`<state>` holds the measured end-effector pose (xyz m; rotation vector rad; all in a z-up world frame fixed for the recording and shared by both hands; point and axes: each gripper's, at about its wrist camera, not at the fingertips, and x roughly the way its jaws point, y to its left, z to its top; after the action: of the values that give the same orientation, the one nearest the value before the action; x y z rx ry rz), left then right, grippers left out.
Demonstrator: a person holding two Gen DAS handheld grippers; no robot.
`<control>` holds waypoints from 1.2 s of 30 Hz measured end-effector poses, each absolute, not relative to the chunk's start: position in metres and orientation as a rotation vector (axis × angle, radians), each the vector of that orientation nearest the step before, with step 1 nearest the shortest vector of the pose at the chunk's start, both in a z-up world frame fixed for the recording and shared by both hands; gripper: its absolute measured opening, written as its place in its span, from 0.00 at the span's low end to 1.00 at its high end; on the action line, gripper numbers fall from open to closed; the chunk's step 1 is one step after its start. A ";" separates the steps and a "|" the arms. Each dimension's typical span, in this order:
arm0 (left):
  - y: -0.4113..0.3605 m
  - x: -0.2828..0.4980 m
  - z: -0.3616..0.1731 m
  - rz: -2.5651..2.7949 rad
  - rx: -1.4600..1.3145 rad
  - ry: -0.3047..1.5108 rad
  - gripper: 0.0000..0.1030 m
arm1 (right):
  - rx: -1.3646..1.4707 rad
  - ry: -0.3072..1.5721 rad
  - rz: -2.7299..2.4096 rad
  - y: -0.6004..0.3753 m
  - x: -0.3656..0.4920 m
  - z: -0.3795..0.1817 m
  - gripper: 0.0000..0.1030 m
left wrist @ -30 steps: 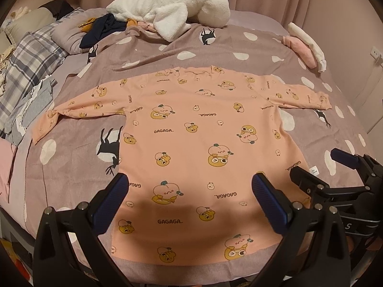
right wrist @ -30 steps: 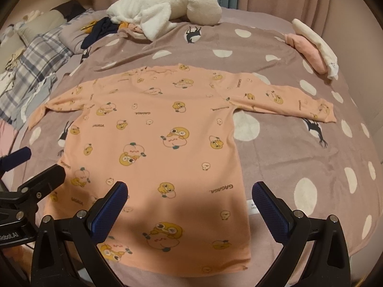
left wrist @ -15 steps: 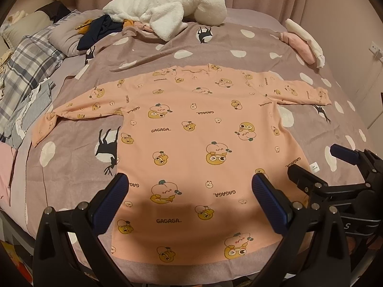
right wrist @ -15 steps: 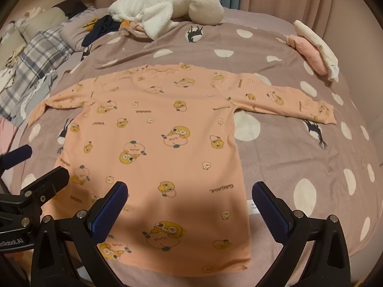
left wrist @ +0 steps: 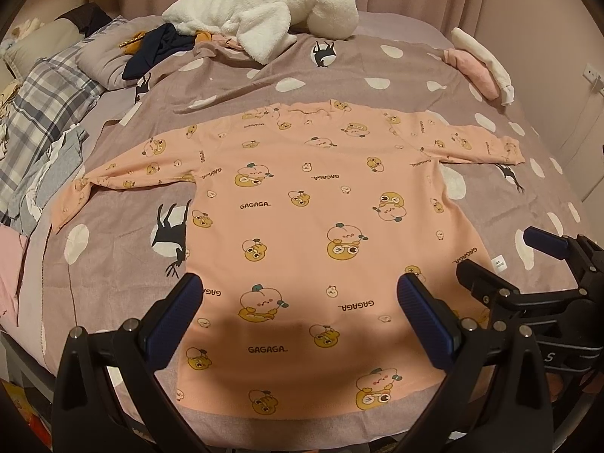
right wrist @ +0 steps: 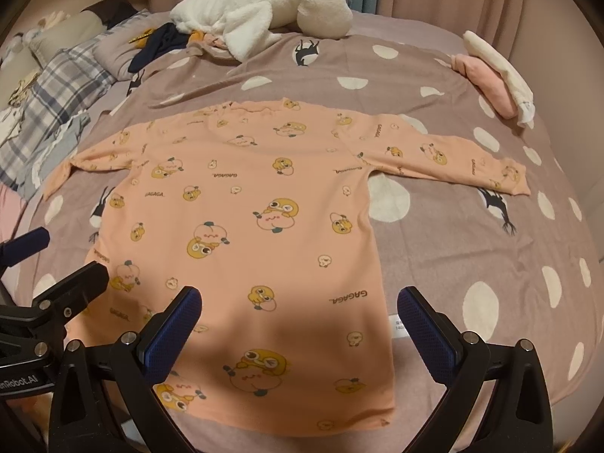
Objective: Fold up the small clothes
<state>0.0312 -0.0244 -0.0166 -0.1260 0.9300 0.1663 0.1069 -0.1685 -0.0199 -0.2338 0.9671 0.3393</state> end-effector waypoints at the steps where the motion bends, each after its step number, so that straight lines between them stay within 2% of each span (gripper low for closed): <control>1: -0.024 0.031 -0.017 0.165 -0.126 0.931 1.00 | -0.235 0.969 0.340 -0.168 0.107 -0.020 1.00; 27: -0.014 0.034 -0.005 0.191 -0.162 0.899 1.00 | -0.178 0.954 0.368 -0.176 0.113 -0.016 1.00; 33: -0.006 0.040 -0.009 0.214 -0.190 0.905 1.00 | -0.110 0.932 0.320 -0.210 0.145 -0.010 1.00; 36: -0.003 0.044 -0.011 0.208 -0.210 0.906 1.00 | 0.015 0.944 0.292 -0.251 0.177 -0.010 1.00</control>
<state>0.0441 -0.0027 -0.0111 -0.2099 0.9056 0.2080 0.1766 -0.2508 -0.0095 0.0150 0.9443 0.2922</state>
